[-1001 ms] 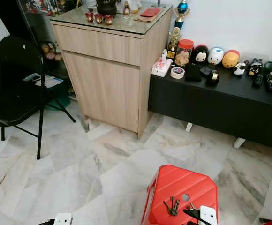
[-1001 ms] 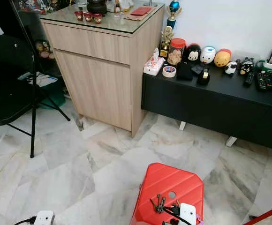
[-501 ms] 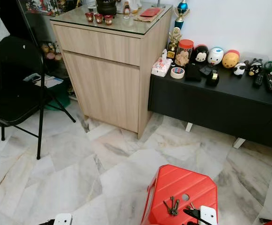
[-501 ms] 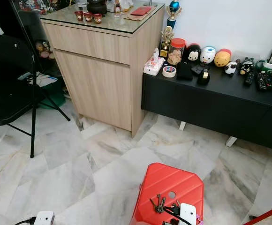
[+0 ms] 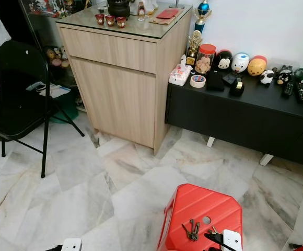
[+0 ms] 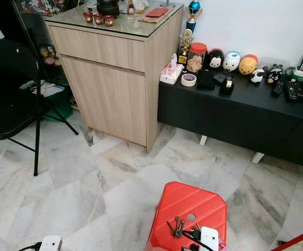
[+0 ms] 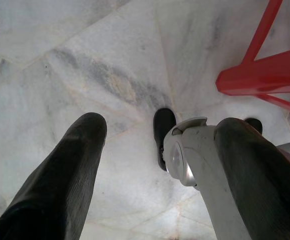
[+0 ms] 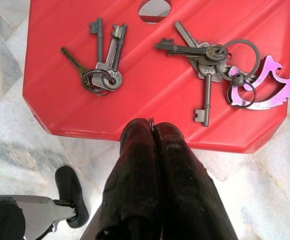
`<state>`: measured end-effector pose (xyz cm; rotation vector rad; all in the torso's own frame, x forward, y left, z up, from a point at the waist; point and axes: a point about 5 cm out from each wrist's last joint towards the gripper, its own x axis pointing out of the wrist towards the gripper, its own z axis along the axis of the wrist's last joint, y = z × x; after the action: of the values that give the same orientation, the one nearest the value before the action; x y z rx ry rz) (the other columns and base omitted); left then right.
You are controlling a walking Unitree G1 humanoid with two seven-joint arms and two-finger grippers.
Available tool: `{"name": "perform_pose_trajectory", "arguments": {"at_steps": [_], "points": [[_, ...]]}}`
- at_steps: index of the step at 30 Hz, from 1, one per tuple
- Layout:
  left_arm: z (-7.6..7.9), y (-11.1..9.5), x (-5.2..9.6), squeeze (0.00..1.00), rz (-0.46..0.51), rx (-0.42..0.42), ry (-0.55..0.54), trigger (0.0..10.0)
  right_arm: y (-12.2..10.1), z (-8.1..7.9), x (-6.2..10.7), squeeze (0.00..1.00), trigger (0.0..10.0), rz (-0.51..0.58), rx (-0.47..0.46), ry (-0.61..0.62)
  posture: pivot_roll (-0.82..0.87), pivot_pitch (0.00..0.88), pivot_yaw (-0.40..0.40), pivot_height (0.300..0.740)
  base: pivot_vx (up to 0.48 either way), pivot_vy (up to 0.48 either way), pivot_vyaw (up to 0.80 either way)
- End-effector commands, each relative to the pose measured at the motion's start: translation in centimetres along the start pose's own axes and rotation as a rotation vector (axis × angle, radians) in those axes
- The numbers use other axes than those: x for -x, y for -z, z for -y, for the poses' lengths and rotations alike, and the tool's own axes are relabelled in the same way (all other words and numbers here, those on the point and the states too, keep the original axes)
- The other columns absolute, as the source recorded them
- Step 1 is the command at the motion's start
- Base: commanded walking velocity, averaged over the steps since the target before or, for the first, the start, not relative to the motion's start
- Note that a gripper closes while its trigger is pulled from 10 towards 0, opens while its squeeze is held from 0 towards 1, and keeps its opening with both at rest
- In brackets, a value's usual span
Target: Hang keys on a hook
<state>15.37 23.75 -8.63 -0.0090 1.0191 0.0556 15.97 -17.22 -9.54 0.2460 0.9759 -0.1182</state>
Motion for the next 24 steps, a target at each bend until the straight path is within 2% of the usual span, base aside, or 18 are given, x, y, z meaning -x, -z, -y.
{"name": "perform_pose_trajectory", "arguments": {"at_steps": [1, 24], "points": [[-0.06, 0.72, 0.11, 0.00, -0.026, 0.006, -0.007, 10.0, 0.23, 0.01, 0.03, 0.00, 10.0, -0.007, -0.004, 0.006, 0.02, 0.000, -0.033, 0.740, -0.270, 0.000, 0.00], [-0.11, 0.95, 0.17, 0.00, -0.028, 0.005, -0.010, 10.0, 0.39, 0.05, 0.07, 0.00, 10.0, -0.010, 0.002, 0.005, 0.02, 0.000, -0.036, 0.740, -0.262, 0.000, 0.00]]}}
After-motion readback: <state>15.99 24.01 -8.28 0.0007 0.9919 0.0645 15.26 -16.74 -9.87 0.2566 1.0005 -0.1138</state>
